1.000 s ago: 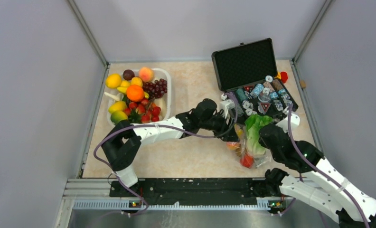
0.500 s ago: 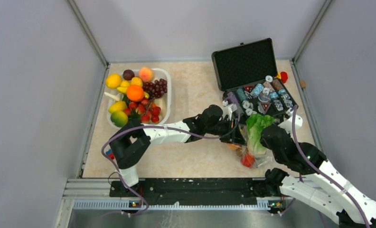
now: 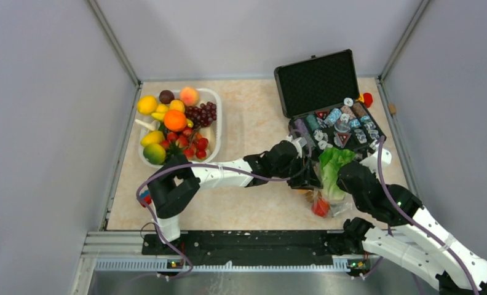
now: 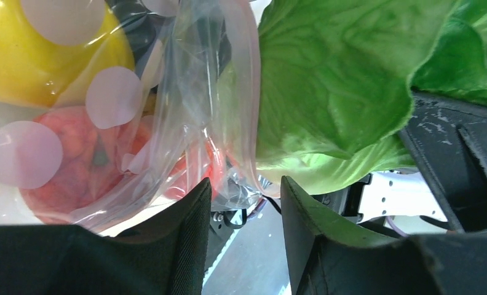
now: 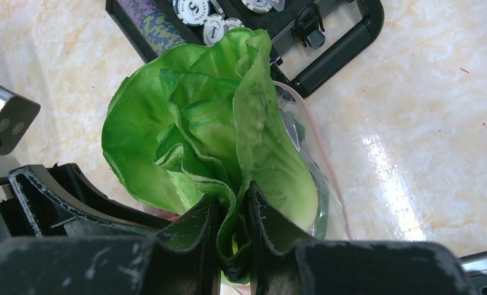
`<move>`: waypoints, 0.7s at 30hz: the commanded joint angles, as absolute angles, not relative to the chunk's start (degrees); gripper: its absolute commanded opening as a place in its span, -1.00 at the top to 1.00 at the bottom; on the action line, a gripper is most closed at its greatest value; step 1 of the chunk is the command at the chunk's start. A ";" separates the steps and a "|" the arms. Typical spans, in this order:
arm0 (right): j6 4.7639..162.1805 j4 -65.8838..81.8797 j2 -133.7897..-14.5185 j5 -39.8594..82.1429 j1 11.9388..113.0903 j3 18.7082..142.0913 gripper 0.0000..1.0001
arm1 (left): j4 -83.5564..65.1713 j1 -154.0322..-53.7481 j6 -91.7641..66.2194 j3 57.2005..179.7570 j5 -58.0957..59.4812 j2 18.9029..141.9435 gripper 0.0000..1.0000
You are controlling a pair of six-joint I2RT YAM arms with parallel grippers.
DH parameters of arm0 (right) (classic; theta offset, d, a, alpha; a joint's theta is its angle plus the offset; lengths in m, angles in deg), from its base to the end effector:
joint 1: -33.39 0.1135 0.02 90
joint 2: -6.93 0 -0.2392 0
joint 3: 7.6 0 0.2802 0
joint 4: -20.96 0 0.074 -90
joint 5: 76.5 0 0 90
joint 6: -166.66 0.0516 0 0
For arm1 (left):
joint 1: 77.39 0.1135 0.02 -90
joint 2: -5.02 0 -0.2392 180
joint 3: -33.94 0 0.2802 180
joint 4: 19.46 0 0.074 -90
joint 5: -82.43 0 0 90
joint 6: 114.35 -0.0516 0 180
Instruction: Place the food in the zip-top bag and seal the zipper
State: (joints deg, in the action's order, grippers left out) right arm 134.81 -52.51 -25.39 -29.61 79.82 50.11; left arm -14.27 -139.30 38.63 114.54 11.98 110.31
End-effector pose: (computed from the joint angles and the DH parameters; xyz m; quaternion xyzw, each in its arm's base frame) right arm 0.1259 0.0812 0.2784 0.2194 0.8506 0.0534 0.4749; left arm 0.1938 -0.3998 0.1661 0.0771 0.8537 -0.5056 0.0981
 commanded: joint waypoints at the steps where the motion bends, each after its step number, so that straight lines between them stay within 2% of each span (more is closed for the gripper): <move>1: 134.07 -51.88 -25.39 -31.45 80.00 50.03 0.98 | -13.58 -139.79 40.89 117.02 9.46 108.99 0.08; 7: 133.66 -51.18 -25.56 -31.41 79.96 49.70 0.98 | -10.47 -141.09 40.05 117.95 8.80 107.42 0.13; 10: 133.57 -50.94 -25.64 -31.26 80.00 49.60 0.98 | -10.70 -141.11 41.04 118.12 9.58 108.75 0.21; 21: 133.07 -50.50 -25.52 -30.62 79.99 49.59 0.98 | -8.54 -141.81 39.75 122.79 8.05 112.37 0.29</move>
State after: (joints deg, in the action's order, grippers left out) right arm 134.13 -51.87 -25.45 -29.55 79.82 49.65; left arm -9.02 -141.22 40.90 119.87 9.16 111.14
